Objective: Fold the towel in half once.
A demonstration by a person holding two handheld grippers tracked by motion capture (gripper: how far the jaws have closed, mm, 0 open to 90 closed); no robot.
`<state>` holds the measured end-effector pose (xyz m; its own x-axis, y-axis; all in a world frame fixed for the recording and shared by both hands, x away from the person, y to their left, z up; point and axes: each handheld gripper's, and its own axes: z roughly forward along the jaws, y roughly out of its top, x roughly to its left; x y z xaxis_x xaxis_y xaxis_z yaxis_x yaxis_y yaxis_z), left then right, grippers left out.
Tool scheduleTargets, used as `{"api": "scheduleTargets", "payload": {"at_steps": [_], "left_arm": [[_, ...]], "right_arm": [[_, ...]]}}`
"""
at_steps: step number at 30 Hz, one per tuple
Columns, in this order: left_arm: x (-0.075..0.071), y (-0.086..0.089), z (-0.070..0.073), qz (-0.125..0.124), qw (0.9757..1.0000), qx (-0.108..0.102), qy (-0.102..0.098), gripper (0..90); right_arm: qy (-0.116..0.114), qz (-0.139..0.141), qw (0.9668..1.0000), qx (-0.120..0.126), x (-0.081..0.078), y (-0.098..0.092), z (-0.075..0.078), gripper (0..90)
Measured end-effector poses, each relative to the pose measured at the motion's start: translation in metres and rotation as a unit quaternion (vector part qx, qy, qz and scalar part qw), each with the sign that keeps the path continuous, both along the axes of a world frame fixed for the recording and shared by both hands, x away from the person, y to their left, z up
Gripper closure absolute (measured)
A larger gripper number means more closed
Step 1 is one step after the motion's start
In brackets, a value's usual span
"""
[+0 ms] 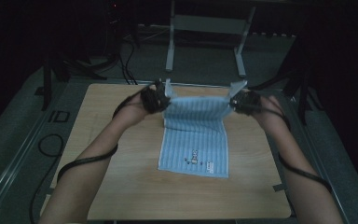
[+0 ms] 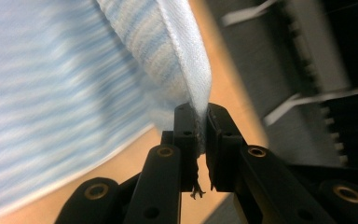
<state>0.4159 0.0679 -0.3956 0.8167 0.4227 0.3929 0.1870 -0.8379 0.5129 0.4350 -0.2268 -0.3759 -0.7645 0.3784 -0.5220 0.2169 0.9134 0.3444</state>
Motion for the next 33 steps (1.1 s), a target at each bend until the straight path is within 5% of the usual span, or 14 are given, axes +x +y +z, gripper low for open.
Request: {"api": "scheduleTargets", "payload": {"at_steps": [2, 10, 12, 15, 17, 26, 30, 33], "left_arm": [[-0.013, -0.002, -0.016, -0.02, 0.9996, 0.01, 0.014, 85.0], [-0.039, -0.009, -0.059, -0.059, 0.9946, 0.045, 0.073, 84.9], [-0.045, -0.006, -0.066, -0.064, 0.9938, 0.043, 0.08, 84.8], [-0.055, 0.002, -0.074, -0.072, 0.9926, 0.025, 0.095, 84.8], [-0.063, 0.006, -0.079, -0.077, 0.9915, 0.018, 0.103, 84.8], [-0.085, 0.008, -0.106, -0.097, 0.9861, 0.048, 0.126, 83.0], [-0.088, 0.013, -0.112, -0.1, 0.9811, 0.056, 0.156, 70.1], [-0.088, 0.018, -0.108, -0.091, 0.9816, 0.044, 0.162, 63.7]], "right_arm": [[0.027, 0.013, 0.9994, -0.019, -0.019, -0.002, -0.024, 83.3], [0.109, 0.027, 0.9936, -0.012, -0.065, -0.005, -0.08, 83.3], [0.124, 0.033, 0.9917, 0.002, -0.076, -0.005, -0.089, 83.2], [0.144, 0.051, 0.9882, -0.011, -0.093, -0.002, -0.106, 83.0], [0.154, 0.056, 0.9864, -0.006, -0.101, -0.002, -0.11, 82.9], [0.166, 0.053, 0.9847, 0.001, -0.128, -0.005, -0.12, 77.7], [0.194, 0.062, 0.9791, -0.002, -0.142, -0.007, -0.126, 68.1], [0.214, 0.056, 0.9751, 0.003, -0.146, -0.009, -0.124, 63.2]]}}
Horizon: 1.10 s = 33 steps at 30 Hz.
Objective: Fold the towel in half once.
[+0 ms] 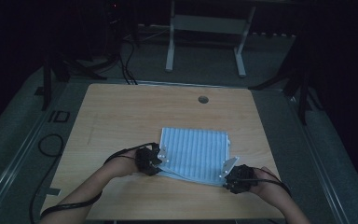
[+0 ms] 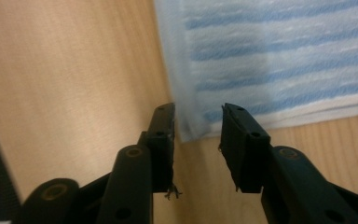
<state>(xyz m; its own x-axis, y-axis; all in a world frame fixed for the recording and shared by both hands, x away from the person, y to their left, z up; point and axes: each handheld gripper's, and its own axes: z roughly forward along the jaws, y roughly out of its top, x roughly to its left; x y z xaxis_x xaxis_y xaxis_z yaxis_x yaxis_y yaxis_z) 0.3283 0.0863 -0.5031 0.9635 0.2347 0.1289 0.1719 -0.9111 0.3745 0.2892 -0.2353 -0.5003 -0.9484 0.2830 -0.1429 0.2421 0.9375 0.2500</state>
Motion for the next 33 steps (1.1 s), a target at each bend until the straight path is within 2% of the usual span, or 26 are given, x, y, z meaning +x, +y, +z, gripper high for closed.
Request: {"api": "scheduleTargets", "payload": {"at_steps": [1, 4, 7, 9, 12, 14, 18, 22, 24, 26, 28, 33], "left_arm": [[0.001, 0.001, 0.003, 0.003, 1.0, -0.002, -0.002, 63.8], [0.004, 0.004, 0.014, 0.007, 0.9996, -0.028, 0.001, 63.7], [0.009, 0.0, 0.018, 0.014, 0.9994, -0.031, -0.007, 63.8], [0.015, -0.005, 0.017, 0.019, 0.9995, -0.022, -0.015, 64.5], [0.026, -0.013, 0.009, 0.03, 0.9992, -0.021, -0.013, 64.5], [0.032, -0.017, 0.004, 0.037, 0.999, -0.022, -0.011, 64.5], [0.036, -0.025, -0.008, 0.036, 0.9992, -0.014, 0.003, 64.5], [0.03, -0.025, -0.016, 0.027, 0.9995, -0.011, 0.015, 64.4], [0.027, -0.023, -0.019, 0.027, 0.9995, -0.009, 0.014, 64.4], [0.023, -0.02, -0.02, 0.031, 0.9991, -0.019, 0.02, 64.4], [0.018, -0.019, -0.021, 0.033, 0.9991, -0.021, 0.019, 64.4], [0.0, -0.013, -0.022, 0.034, 0.9987, -0.027, 0.028, 64.4]], "right_arm": [[0.0, -0.004, 1.0, -0.001, 0.001, -0.001, 0.002, 63.1], [-0.002, -0.02, 0.9997, 0.013, 0.007, -0.004, 0.011, 63.1], [-0.016, -0.028, 0.9993, 0.019, 0.016, -0.006, 0.02, 63.2], [-0.024, -0.036, 0.9988, 0.024, 0.024, -0.007, 0.025, 66.2], [-0.027, -0.046, 0.9983, 0.026, 0.039, -0.006, 0.028, 76.4], [-0.023, -0.048, 0.9982, 0.025, 0.049, -0.003, 0.024, 80.0], [-0.009, -0.049, 0.9987, 0.013, 0.062, 0.006, 0.008, 80.7], [0.002, -0.047, 0.9989, -0.002, 0.065, 0.009, -0.009, 79.9], [0.004, -0.046, 0.9989, -0.005, 0.064, 0.008, -0.014, 78.9], [0.002, -0.047, 0.9989, -0.003, 0.063, 0.007, -0.015, 78.3], [-0.001, -0.047, 0.9989, -0.001, 0.062, 0.007, -0.015, 75.5], [-0.001, -0.031, 0.9995, 0.0, 0.058, 0.011, -0.016, 75.3]]}}
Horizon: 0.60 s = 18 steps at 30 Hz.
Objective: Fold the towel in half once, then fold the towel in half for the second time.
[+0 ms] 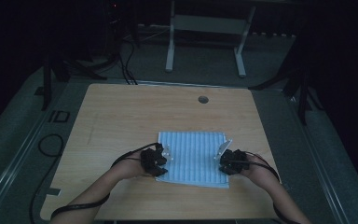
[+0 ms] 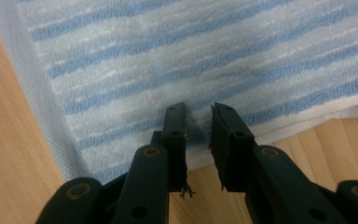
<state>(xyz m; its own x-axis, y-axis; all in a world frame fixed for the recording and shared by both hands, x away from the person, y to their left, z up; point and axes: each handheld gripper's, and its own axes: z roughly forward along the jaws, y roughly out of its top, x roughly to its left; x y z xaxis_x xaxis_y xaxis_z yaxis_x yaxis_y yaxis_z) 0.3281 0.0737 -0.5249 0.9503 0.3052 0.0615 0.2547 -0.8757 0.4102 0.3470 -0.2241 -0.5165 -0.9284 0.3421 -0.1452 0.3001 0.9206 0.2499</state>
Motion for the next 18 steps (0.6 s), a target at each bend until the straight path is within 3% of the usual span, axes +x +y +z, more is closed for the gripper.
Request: {"api": "scheduleTargets", "payload": {"at_steps": [6, 13, 15, 18], "left_arm": [[-0.021, 0.013, 0.0, 0.02, 0.9996, 0.001, 0.018, 64.3], [-0.04, 0.023, 0.002, 0.019, 0.9988, -0.011, 0.044, 59.5], [-0.037, 0.028, 0.012, 0.028, 0.9991, -0.011, 0.029, 56.9], [-0.021, 0.039, 0.029, 0.052, 0.9986, -0.006, 0.006, 53.5]], "right_arm": [[0.011, 0.024, 0.9996, 0.014, -0.01, 0.009, -0.001, 75.3], [0.019, 0.047, 0.9985, 0.022, -0.018, 0.016, 0.002, 71.6], [0.017, 0.048, 0.9984, 0.025, -0.016, 0.015, 0.007, 70.9], [0.004, 0.041, 0.9988, 0.027, -0.004, 0.01, 0.022, 70.9]]}}
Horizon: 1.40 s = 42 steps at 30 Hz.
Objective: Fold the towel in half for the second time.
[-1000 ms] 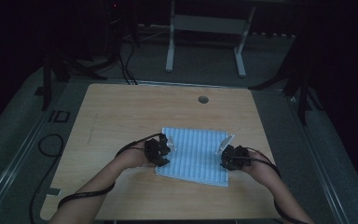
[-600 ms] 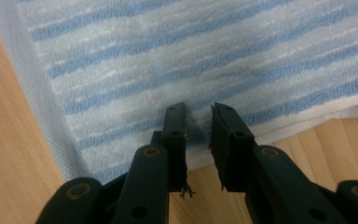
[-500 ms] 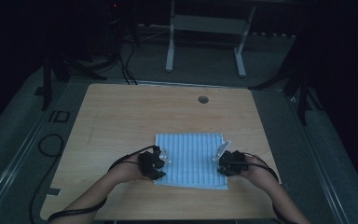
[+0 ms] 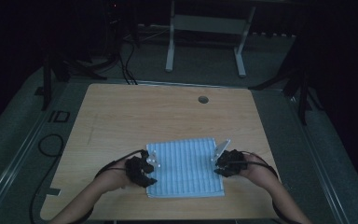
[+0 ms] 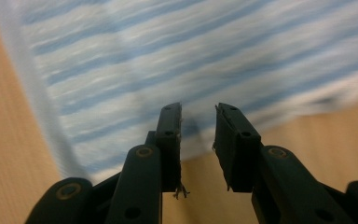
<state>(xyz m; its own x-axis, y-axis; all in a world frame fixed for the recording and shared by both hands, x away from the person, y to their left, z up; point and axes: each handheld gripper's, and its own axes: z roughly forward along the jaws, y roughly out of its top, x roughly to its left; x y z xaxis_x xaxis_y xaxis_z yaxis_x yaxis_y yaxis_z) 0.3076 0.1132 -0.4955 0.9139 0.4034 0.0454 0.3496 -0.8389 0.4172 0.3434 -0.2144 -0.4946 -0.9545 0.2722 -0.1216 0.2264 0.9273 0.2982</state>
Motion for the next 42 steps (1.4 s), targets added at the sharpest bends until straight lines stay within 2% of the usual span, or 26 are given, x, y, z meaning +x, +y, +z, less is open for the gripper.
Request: {"api": "scheduleTargets", "payload": {"at_steps": [1, 3, 7, 11, 13, 15, 18, 23, 28, 32, 35, 37, 38, 40, 42], "left_arm": [[0.009, 0.005, 0.007, 0.012, 0.9999, 0.007, -0.009, 53.6], [0.023, 0.011, 0.014, 0.026, 0.9995, 0.012, -0.014, 53.1], [0.06, 0.02, 0.021, 0.065, 0.9977, 0.008, -0.017, 52.1], [0.088, 0.019, 0.016, 0.081, 0.9965, 0.012, -0.016, 52.1], [0.099, 0.016, 0.012, 0.09, 0.996, 0.002, -0.007, 52.1], [0.107, 0.012, 0.006, 0.085, 0.9963, 0.002, -0.009, 52.0], [0.117, 0.006, -0.003, 0.08, 0.9968, 0.0, 0.003, 51.6], [0.124, -0.002, -0.016, 0.077, 0.9966, 0.018, 0.023, 49.4], [0.126, -0.01, -0.026, 0.074, 0.996, 0.04, 0.03, 47.1], [0.127, -0.016, -0.027, 0.07, 0.996, 0.048, 0.026, 45.8], [0.128, -0.019, -0.027, 0.07, 0.9961, 0.041, 0.034, 46.7], [0.128, -0.02, -0.027, 0.071, 0.9959, 0.032, 0.046, 51.8], [0.128, -0.019, -0.027, 0.07, 0.9954, 0.023, 0.06, 55.6], [0.125, -0.02, -0.027, 0.057, 0.9963, 0.018, 0.062, 71.8], [0.122, -0.02, -0.026, 0.053, 0.997, 0.014, 0.055, 82.5]], "right_arm": [[-0.005, -0.007, 1.0, 0.0, 0.006, -0.002, 0.005, 70.9], [-0.011, -0.019, 0.9998, 0.0, 0.021, -0.005, 0.015, 70.9], [-0.016, -0.036, 0.9992, -0.002, 0.054, -0.005, 0.024, 71.0], [-0.016, -0.059, 0.9981, -0.004, 0.087, 0.001, 0.024, 71.0], [-0.014, -0.075, 0.997, -0.01, 0.102, 0.006, 0.021, 71.0], [-0.006, -0.087, 0.9961, -0.012, 0.114, 0.012, 0.016, 70.7], [0.009, -0.093, 0.9955, -0.017, 0.127, 0.019, 0.005, 68.5], [0.032, -0.09, 0.9947, -0.038, 0.131, 0.027, -0.011, 65.6], [0.041, -0.063, 0.9949, -0.067, 0.128, 0.033, -0.02, 65.8], [0.054, -0.06, 0.9943, -0.069, 0.129, 0.035, -0.02, 74.3], [0.064, -0.061, 0.9938, -0.067, 0.129, 0.035, -0.02, 80.4], [0.065, -0.059, 0.994, -0.066, 0.128, 0.036, -0.02, 81.8], [0.066, -0.059, 0.9938, -0.067, 0.128, 0.036, -0.02, 82.8], [0.065, -0.059, 0.9938, -0.068, 0.127, 0.036, -0.02, 84.0], [0.062, -0.056, 0.9939, -0.072, 0.127, 0.036, -0.02, 85.1]]}}
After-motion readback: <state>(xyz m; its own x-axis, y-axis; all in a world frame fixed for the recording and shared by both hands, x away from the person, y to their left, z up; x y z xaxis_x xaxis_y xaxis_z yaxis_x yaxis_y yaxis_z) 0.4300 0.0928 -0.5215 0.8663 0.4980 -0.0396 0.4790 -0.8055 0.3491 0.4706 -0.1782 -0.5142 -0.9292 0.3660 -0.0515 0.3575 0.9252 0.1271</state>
